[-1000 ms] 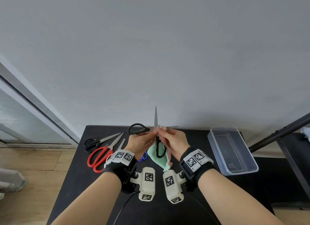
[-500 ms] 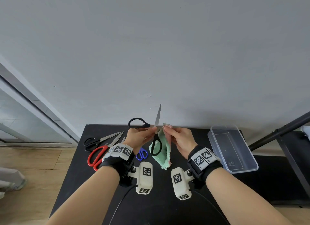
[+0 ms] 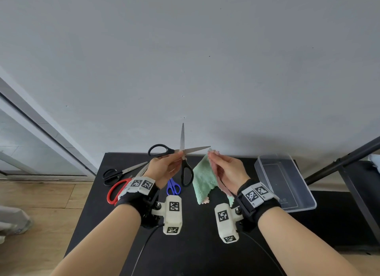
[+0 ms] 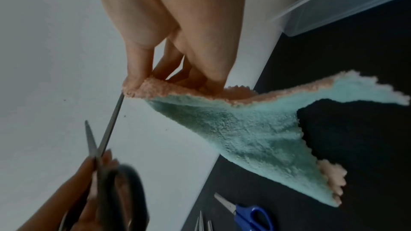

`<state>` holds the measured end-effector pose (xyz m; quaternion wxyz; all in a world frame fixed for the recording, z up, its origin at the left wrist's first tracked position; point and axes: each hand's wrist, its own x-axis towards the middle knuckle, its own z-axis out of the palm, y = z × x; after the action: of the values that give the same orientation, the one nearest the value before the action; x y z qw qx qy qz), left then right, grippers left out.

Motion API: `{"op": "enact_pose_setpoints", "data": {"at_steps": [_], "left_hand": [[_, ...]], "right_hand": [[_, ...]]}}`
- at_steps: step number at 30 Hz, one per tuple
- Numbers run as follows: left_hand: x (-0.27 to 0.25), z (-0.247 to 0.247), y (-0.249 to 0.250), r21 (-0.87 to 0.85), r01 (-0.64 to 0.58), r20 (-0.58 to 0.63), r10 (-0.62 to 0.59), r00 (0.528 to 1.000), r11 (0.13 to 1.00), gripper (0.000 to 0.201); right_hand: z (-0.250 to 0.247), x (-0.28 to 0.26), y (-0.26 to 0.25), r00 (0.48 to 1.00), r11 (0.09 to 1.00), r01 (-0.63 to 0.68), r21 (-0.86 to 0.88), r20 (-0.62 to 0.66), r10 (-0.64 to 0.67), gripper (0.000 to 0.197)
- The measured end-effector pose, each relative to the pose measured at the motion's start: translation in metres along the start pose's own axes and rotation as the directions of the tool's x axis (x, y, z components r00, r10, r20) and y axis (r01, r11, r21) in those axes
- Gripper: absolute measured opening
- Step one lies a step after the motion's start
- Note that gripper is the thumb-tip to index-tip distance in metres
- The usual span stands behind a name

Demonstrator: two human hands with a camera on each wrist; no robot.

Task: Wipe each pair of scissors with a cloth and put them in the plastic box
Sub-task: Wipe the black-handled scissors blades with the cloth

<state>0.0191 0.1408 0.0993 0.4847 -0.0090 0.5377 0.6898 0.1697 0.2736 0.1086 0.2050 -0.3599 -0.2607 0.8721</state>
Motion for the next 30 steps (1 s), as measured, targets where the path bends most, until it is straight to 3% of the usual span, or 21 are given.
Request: {"op": "enact_pose_setpoints", "data": {"at_steps": [6,14,20,30], "left_hand": [[0.000,0.012,-0.004,-0.063,0.043,0.025,-0.042,0.999,0.997,0.020],[-0.008,0.016,-0.010,-0.038,0.022,0.048,-0.020,0.999,0.999,0.014],[-0.010,0.016,-0.011,0.079,-0.029,0.010,0.028,1.000,0.996,0.009],[-0.006,0.013,-0.007,0.178,-0.060,-0.009,0.062,0.998,0.982,0.028]], "right_hand": [[0.018,0.000,0.017,1.000,0.981,0.021,-0.193,0.013,-0.019,0.017],[0.032,-0.002,0.025,0.997,0.973,0.054,-0.225,0.065,-0.040,0.017],[0.030,0.000,0.027,0.999,0.956,0.047,-0.289,0.023,-0.042,0.019],[0.016,0.000,0.021,0.992,0.907,0.127,-0.402,0.048,-0.117,0.020]]}}
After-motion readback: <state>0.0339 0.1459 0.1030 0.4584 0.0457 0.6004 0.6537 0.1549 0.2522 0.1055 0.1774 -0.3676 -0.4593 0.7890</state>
